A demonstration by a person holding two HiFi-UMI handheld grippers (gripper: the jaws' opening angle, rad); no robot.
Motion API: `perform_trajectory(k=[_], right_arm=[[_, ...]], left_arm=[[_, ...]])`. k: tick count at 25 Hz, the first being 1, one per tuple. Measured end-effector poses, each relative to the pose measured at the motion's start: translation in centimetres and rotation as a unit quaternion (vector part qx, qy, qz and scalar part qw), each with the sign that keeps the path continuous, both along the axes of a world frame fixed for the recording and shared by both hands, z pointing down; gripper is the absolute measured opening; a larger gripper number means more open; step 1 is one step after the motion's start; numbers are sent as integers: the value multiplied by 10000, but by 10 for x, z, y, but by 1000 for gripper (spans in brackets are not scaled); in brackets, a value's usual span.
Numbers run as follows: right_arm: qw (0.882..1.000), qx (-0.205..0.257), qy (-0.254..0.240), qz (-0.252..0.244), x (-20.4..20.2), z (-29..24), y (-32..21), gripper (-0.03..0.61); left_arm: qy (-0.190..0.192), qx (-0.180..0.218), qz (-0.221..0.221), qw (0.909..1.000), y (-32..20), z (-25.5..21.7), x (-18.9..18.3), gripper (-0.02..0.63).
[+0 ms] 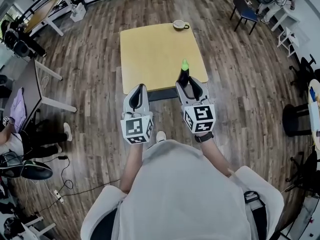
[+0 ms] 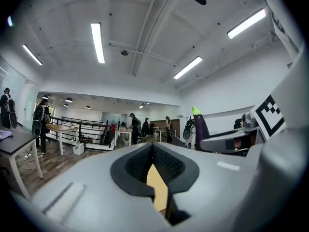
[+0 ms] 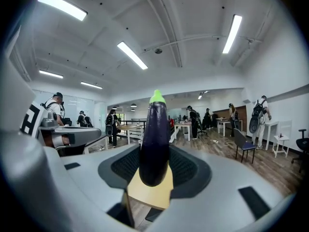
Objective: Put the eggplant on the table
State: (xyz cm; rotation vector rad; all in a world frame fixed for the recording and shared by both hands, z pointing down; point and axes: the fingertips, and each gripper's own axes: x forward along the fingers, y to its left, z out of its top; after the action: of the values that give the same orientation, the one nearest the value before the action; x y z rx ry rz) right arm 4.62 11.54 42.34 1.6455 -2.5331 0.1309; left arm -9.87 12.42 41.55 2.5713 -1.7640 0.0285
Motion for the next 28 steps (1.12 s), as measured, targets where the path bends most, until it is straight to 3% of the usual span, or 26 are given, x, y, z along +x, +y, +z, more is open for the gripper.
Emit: perform_trajectory(k=[7, 12, 20, 25, 28], right_arm=[[10000, 8, 69, -14, -36, 1, -58, 187], [9999, 38, 107, 62, -46, 4, -84, 187], [9996, -205, 126, 156, -21, 18, -138, 187], [9997, -180, 154, -86, -9, 24, -193, 187], [9994, -23, 99, -324, -9, 13, -231, 187]], left_arm=[[84, 4, 9, 10000, -56, 1, -37, 8], [89, -211, 213, 9995, -90, 16, -41, 8], [158, -412, 337, 9985, -144, 31, -18, 8], [39, -453, 181, 9988, -196, 36, 3, 8], [-60, -208, -160, 9996, -231, 19, 7, 8]])
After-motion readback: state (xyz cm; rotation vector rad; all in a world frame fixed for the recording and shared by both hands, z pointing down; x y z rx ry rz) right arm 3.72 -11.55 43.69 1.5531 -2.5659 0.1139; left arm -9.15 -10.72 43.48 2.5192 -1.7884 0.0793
